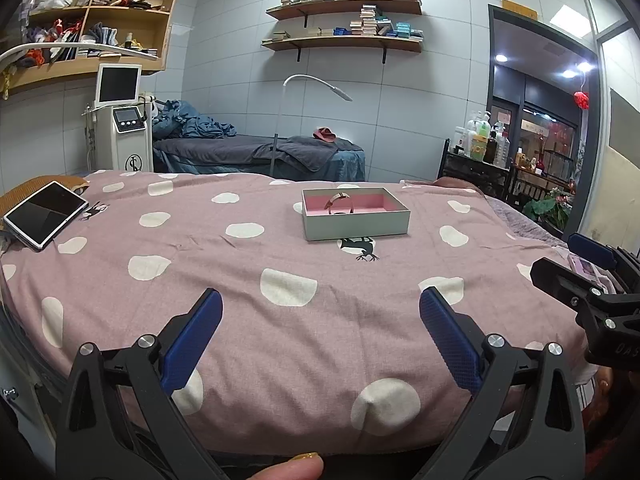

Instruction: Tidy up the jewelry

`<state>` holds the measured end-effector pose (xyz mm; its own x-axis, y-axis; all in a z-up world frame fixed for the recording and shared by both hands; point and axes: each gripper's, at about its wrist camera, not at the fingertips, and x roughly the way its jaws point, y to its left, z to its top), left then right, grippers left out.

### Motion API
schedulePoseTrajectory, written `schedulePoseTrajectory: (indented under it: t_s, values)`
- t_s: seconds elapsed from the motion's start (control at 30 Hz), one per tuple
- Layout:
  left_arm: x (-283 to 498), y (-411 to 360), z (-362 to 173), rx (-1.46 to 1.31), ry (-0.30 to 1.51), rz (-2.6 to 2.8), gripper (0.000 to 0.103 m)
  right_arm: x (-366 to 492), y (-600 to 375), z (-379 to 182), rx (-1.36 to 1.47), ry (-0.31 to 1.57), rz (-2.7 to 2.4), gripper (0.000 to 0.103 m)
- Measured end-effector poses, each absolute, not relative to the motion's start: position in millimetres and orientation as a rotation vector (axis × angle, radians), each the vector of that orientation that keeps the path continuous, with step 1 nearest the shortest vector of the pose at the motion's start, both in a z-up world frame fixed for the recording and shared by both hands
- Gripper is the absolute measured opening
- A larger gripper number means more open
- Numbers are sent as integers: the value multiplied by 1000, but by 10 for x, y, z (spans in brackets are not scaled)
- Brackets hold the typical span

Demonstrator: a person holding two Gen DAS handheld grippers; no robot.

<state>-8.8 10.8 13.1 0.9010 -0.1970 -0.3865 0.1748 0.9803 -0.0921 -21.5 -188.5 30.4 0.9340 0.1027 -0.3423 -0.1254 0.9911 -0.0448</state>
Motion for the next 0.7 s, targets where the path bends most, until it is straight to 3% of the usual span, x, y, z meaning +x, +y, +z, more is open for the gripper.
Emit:
schedulePoseTrajectory:
  t_s: [0.7]
  values:
    - [-92,118,114,-65,419,-203,97,-215,-1886,304,-68,347,116,97]
